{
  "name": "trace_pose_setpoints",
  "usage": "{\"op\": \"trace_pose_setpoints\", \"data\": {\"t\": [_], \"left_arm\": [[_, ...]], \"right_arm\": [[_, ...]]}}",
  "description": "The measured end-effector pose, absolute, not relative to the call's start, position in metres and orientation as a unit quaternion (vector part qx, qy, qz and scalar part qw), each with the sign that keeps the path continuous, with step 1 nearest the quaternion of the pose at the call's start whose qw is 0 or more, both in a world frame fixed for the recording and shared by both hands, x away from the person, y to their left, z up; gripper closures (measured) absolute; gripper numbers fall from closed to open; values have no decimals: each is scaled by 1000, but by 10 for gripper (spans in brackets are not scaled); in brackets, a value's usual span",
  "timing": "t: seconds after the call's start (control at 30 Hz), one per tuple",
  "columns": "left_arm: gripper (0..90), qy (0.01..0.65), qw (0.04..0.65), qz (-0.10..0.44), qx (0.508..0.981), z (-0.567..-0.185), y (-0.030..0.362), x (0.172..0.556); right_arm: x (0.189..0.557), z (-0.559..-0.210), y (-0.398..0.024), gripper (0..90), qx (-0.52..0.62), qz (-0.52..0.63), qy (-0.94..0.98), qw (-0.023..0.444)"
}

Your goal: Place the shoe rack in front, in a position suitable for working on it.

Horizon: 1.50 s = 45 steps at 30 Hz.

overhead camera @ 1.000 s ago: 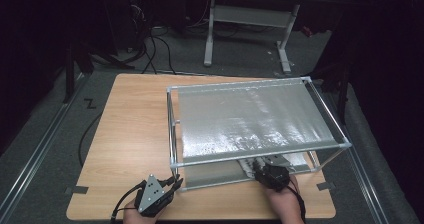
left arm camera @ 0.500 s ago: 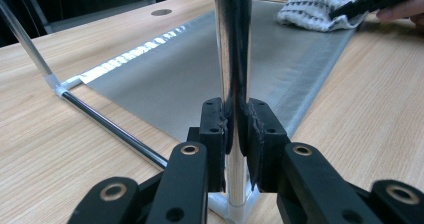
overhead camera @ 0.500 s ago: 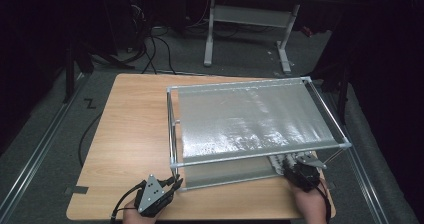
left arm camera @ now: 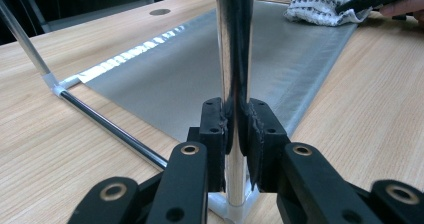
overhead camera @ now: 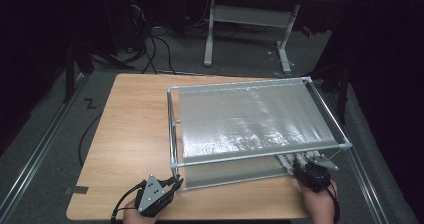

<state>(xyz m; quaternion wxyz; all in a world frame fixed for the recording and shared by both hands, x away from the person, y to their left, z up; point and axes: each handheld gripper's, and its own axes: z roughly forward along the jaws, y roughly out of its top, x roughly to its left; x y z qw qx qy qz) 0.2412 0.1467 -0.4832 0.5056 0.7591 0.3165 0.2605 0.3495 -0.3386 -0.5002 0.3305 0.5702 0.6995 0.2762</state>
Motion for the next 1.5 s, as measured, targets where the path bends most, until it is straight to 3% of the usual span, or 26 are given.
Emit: {"op": "trace_pose_setpoints", "data": {"t": [0.43,1.03,1.5], "left_arm": [[791,317,508,259,758,-484,147,242],[790,316,507,257,760,-484,146,242],[792,317,507,255,760,-484,146,243]], "right_arm": [[347,-502,-313,455,548,288,718,317],[334,-503,-217,450,476,324,778,252],[326,-503,-154,451,426,338,807,229]]}}
